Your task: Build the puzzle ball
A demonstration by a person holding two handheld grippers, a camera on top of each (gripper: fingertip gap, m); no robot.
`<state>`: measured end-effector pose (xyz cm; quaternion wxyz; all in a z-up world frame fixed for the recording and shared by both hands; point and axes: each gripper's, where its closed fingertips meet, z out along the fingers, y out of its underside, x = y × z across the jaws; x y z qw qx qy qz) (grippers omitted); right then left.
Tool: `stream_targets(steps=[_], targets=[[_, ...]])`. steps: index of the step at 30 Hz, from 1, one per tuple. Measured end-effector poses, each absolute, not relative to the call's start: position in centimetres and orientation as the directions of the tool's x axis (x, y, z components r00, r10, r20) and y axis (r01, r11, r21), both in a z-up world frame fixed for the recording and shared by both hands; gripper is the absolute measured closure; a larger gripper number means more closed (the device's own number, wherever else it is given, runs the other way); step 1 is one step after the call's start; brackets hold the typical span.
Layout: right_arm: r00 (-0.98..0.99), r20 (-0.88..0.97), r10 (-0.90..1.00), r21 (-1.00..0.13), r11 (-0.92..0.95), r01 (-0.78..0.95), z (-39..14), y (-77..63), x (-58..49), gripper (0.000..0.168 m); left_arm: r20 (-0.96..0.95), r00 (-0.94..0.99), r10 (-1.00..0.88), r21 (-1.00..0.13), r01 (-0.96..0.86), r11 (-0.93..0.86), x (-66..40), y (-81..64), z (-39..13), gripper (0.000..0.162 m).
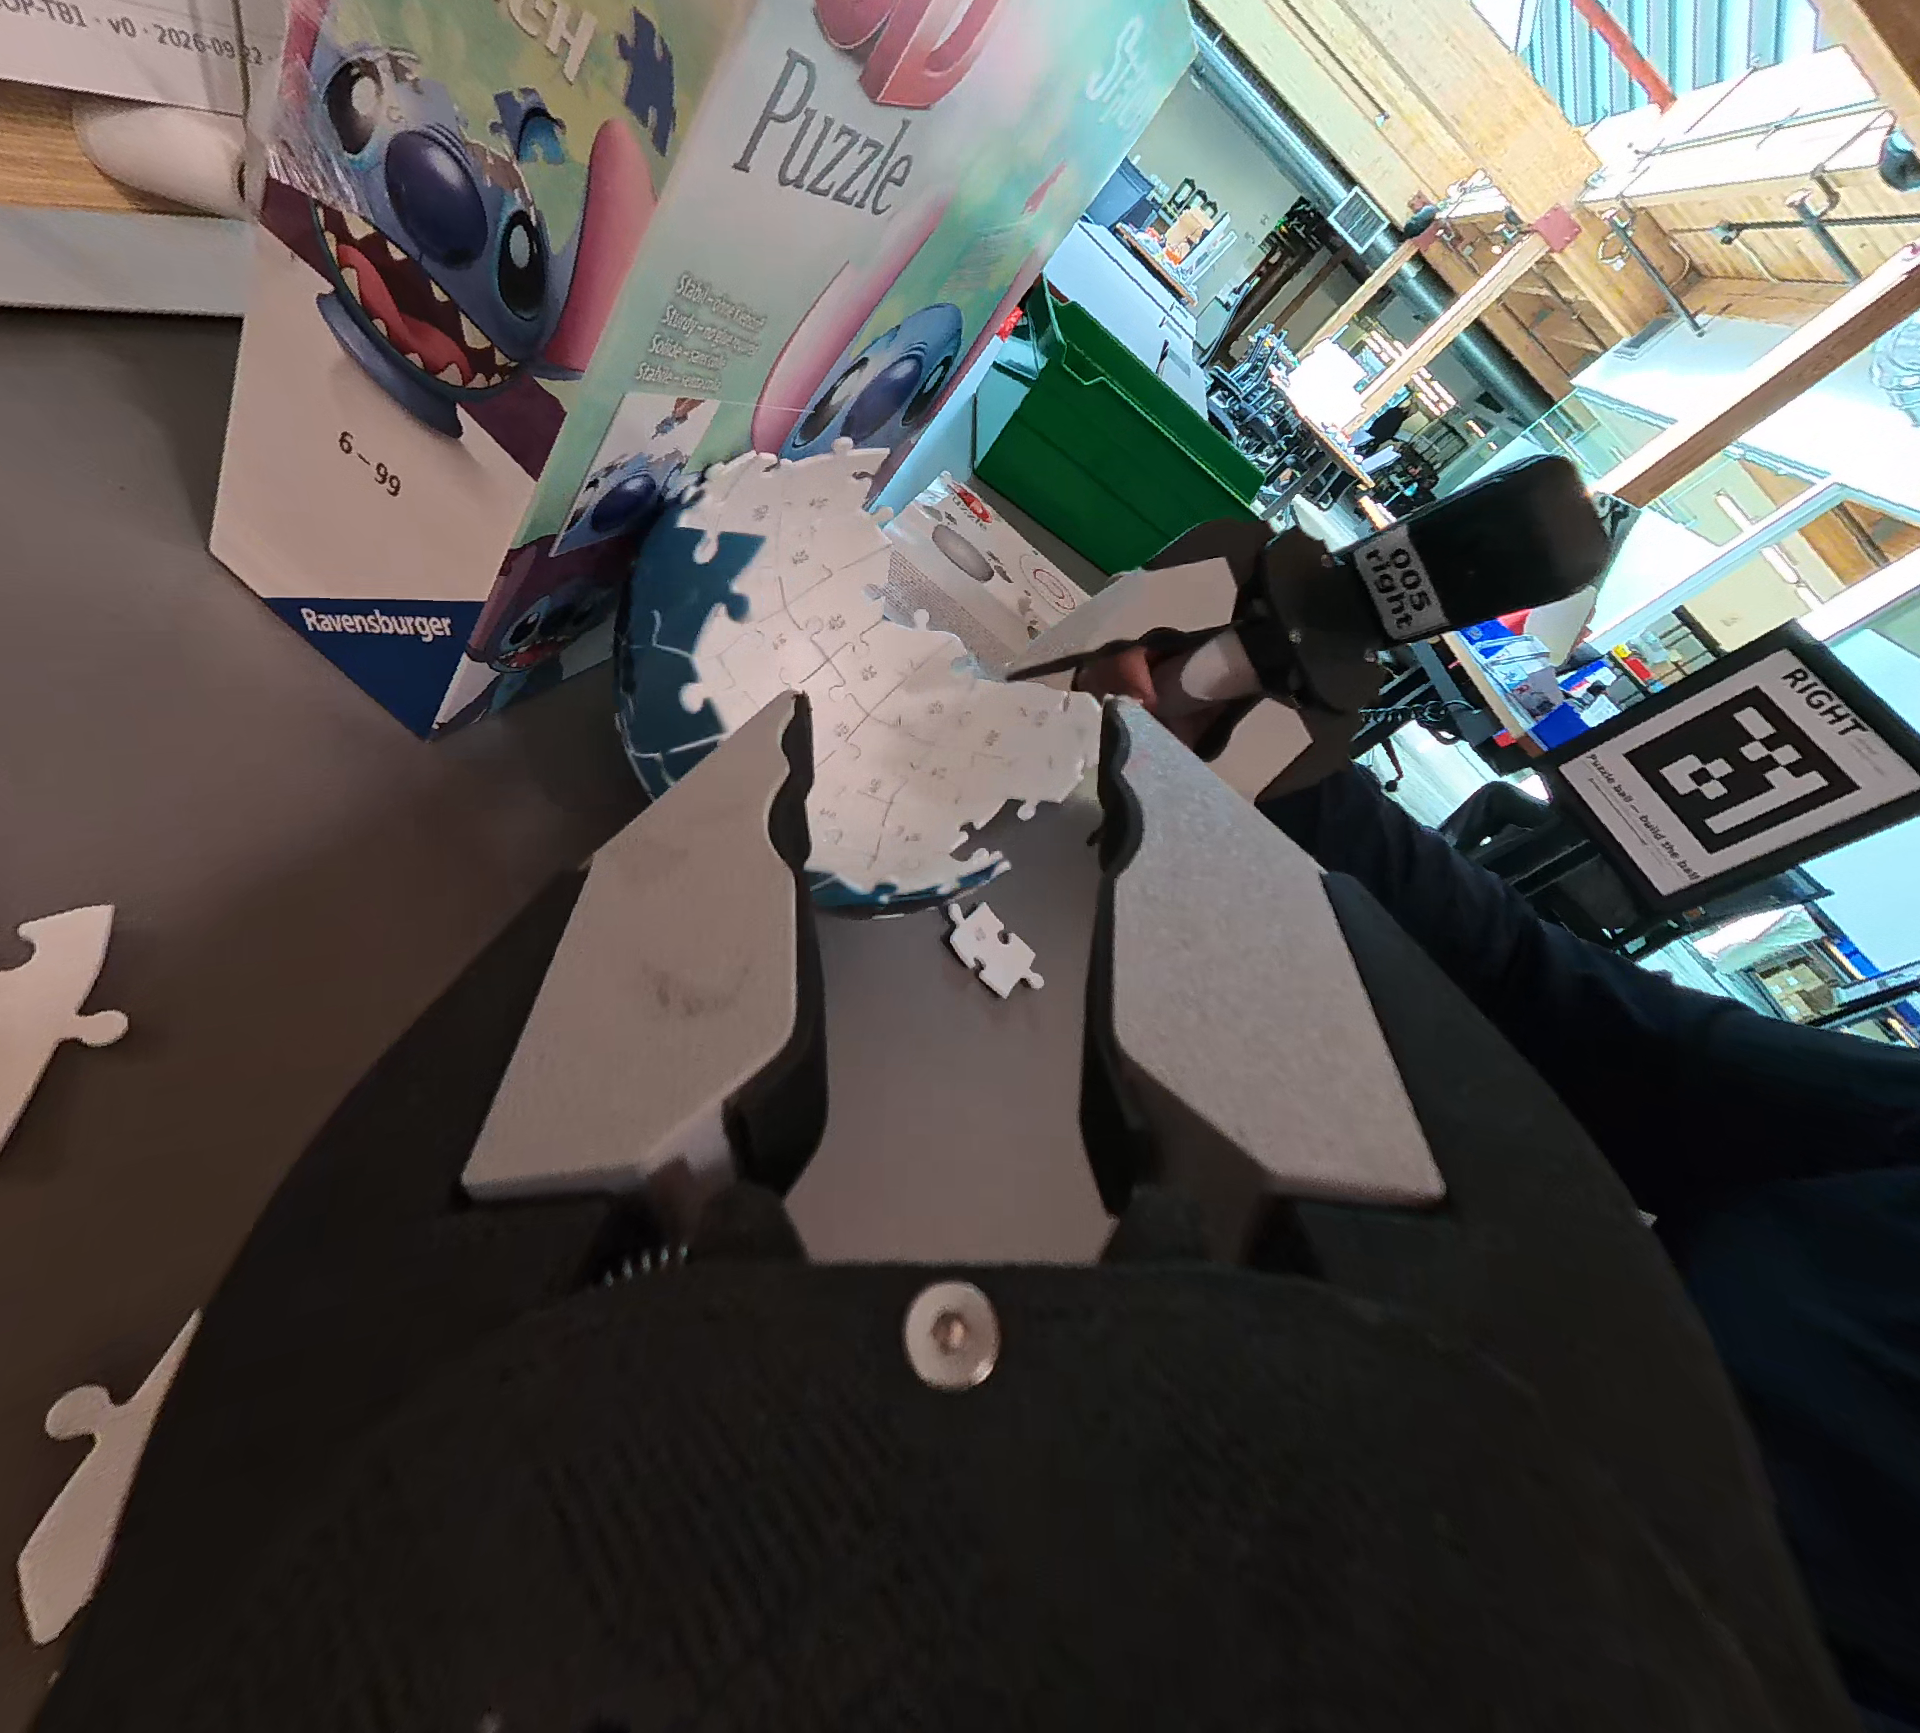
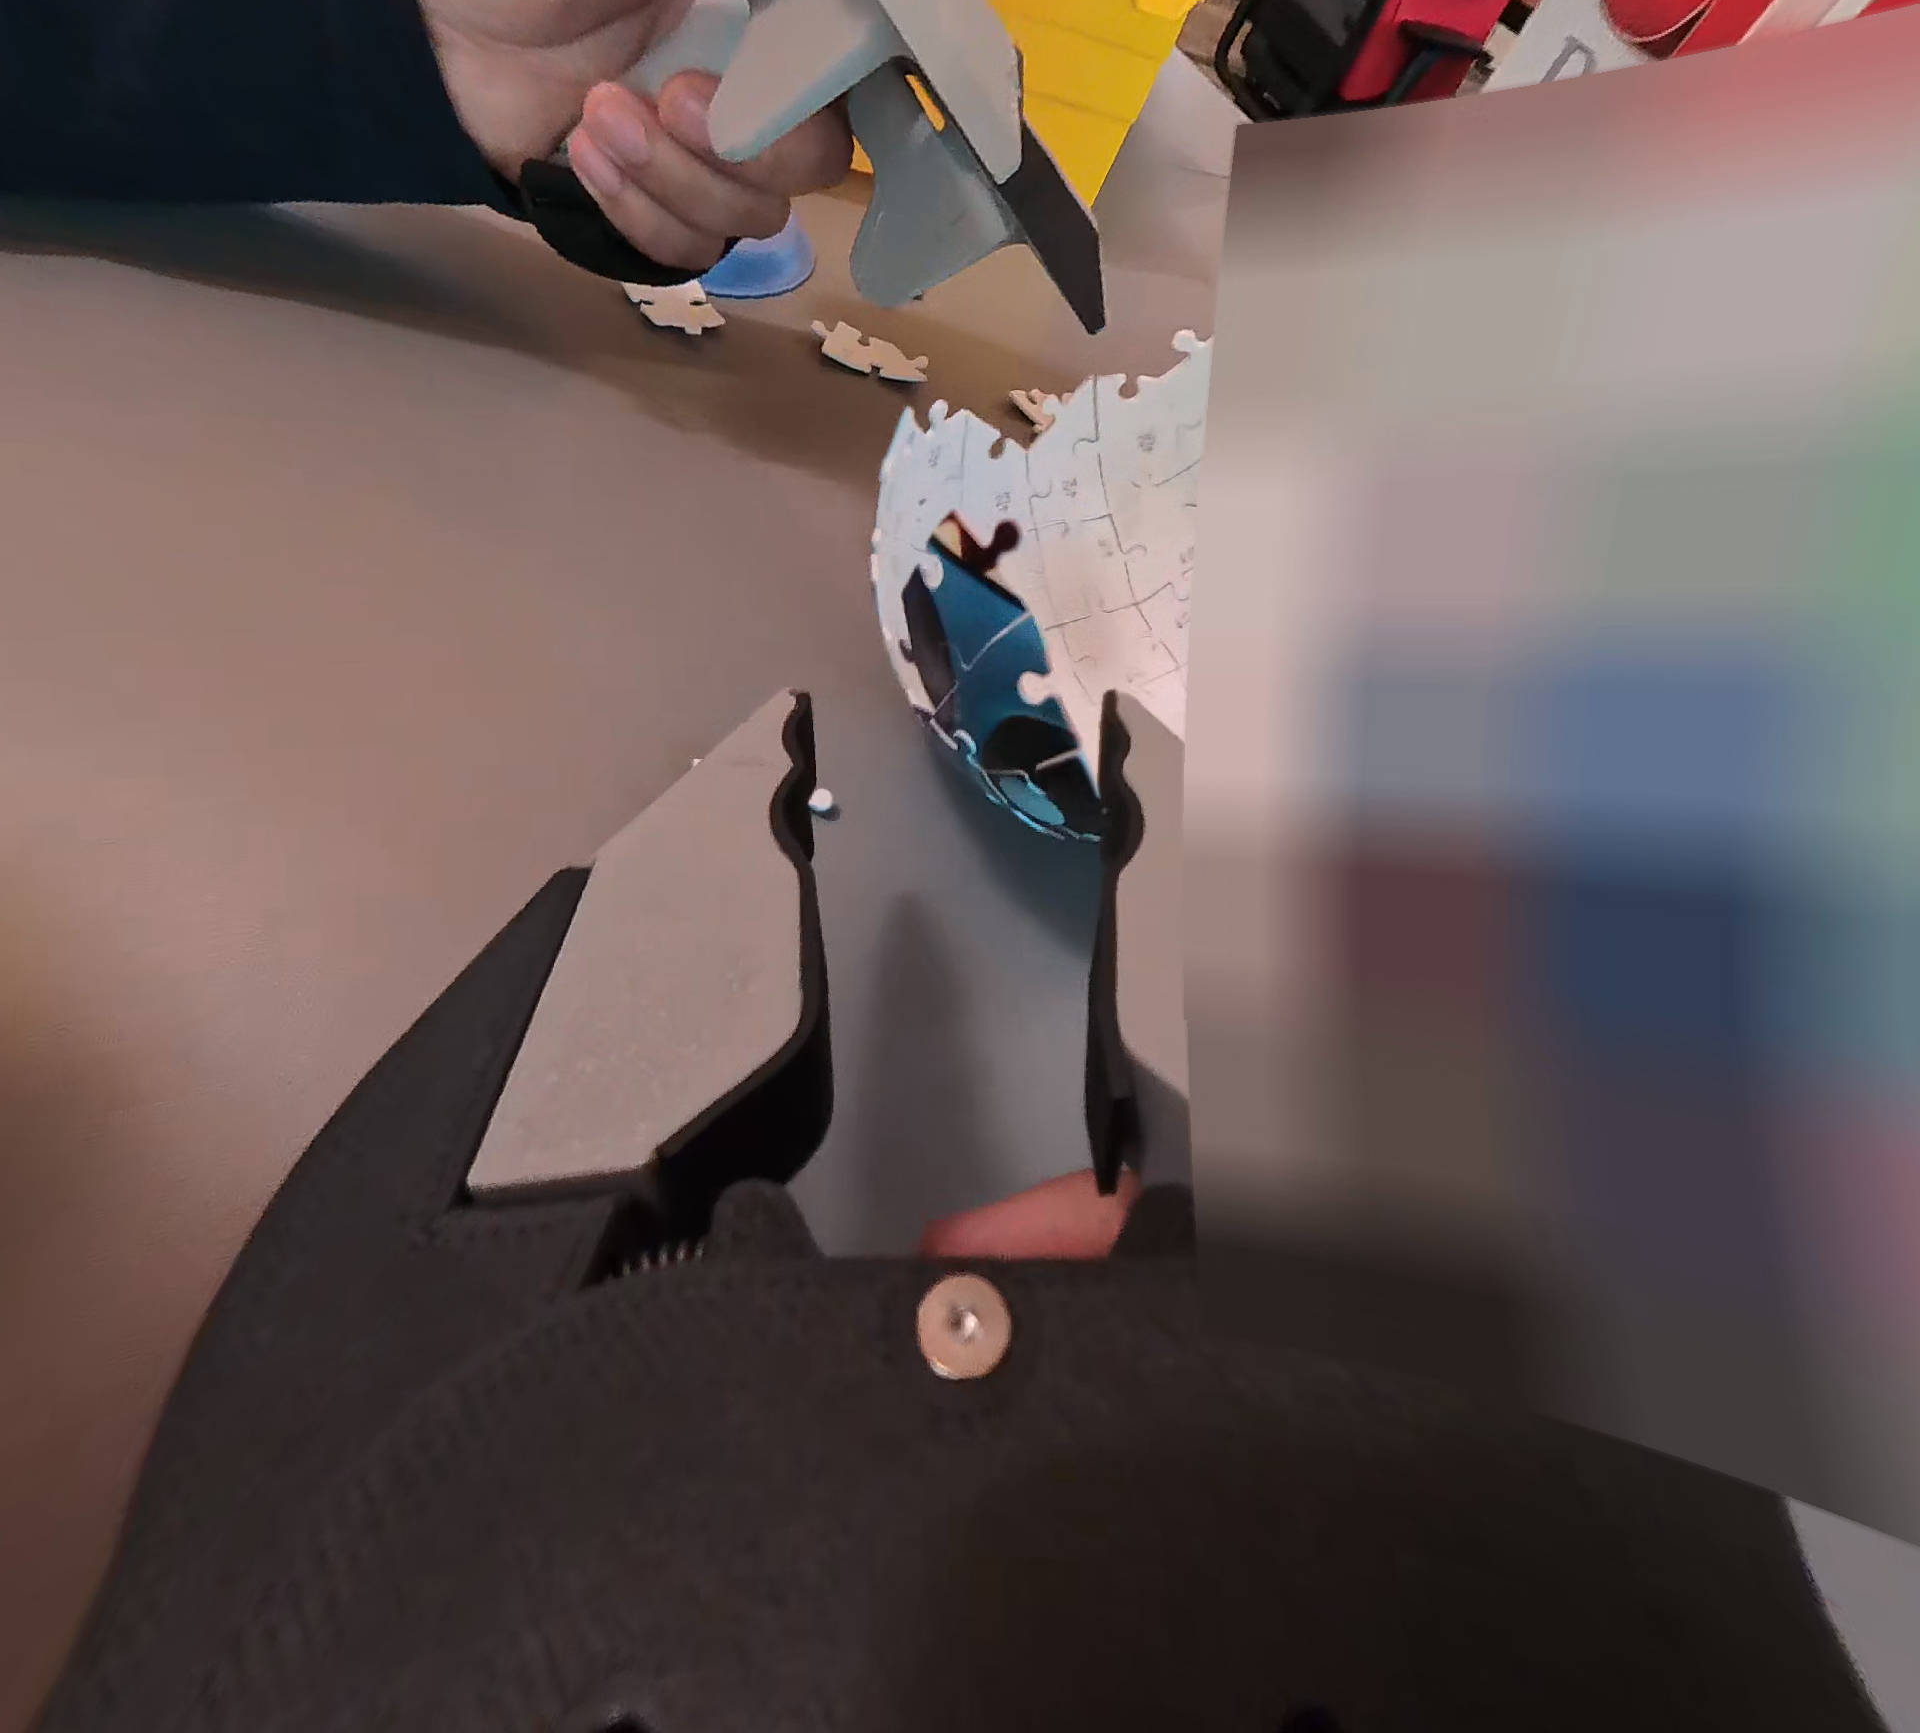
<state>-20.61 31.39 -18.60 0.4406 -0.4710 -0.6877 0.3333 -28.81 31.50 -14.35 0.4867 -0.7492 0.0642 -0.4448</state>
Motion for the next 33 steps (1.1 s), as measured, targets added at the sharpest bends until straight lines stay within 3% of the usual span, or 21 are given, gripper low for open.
stream_targets(steps=[14, 20, 24, 33], targets=[[-0.204, 0.364, 0.909, -0.821, 0.416, 0.391, -19.8, 30.6, -20.8, 0.118, 0.606, 0.584, -0.54, -0.778, 0.294, -0.555, -27.8, 31.1, -15.0, 0.108], [-0.185, 0.409, 0.893, -0.798, 0.449, 0.402, -20.0, 31.2, -20.7, 0.132, 0.597, 0.56, -0.574, -0.77, 0.199, -0.607, -26.5, 29.8, -16.0, 0.109], [-0.192, 0.407, 0.893, -0.795, 0.45, 0.406, -20.1, 31.2, -20.8, 0.132, 0.579, 0.571, -0.582, -0.777, 0.17, -0.606, -26.3, 29.6, -16.2, 0.109], [-0.237, 0.528, 0.816, -0.673, 0.572, 0.469, -21.6, 31.5, -20.6, 0.139, 0.594, 0.528, -0.607, -0.771, 0.158, -0.617, -25.6, 28.4, -15.7, 0.109]])
